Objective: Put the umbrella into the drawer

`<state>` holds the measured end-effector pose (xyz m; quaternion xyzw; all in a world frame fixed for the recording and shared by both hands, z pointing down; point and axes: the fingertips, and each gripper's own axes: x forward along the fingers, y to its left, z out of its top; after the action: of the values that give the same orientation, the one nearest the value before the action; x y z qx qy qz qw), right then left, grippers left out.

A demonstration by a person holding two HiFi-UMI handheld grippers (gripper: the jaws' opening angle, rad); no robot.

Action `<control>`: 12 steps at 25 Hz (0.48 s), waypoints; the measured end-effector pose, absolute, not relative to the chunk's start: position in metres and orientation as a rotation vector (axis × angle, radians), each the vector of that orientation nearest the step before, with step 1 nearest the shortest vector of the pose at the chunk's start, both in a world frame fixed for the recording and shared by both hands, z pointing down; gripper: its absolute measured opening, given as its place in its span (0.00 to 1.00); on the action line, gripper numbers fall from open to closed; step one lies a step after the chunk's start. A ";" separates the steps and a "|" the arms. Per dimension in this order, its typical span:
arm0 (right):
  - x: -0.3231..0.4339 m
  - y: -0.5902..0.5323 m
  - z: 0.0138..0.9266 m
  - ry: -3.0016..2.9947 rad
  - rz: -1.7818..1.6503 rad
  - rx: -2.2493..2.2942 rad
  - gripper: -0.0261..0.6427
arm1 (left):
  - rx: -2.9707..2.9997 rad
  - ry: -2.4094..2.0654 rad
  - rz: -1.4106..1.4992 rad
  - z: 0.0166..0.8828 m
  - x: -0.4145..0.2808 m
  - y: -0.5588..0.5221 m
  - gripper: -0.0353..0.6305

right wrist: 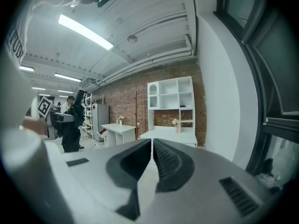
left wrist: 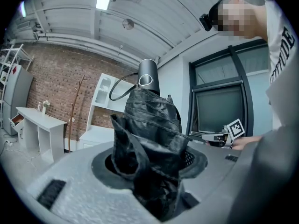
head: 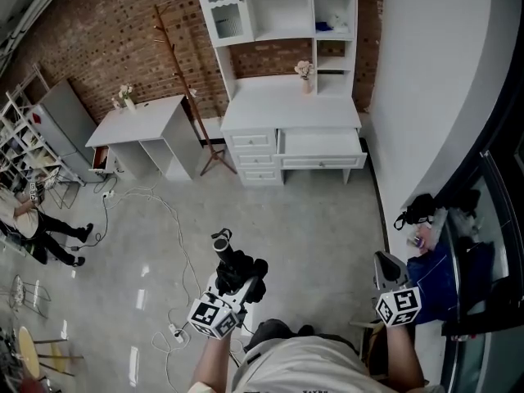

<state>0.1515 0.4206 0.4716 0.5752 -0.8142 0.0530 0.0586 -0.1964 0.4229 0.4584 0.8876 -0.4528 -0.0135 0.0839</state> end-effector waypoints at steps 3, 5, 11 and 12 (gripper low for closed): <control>0.156 0.418 0.473 -2.472 0.168 1.736 0.09 | 2.642 -1.348 -0.032 0.461 -0.190 0.424 0.43; 0.159 0.415 0.474 -2.472 0.175 1.737 0.09 | 2.650 -1.339 -0.031 0.460 -0.185 0.423 0.43; 0.155 0.402 0.481 -2.465 0.199 1.733 0.09 | 2.664 -1.325 -0.020 0.462 -0.185 0.412 0.42; 0.154 0.399 0.482 -2.463 0.201 1.732 0.09 | 2.661 -1.325 -0.022 0.463 -0.187 0.408 0.42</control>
<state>0.1544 0.3991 0.4824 0.5730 -0.8145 0.0665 0.0618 -0.1865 0.4085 0.4625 0.8919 -0.4442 -0.0073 0.0844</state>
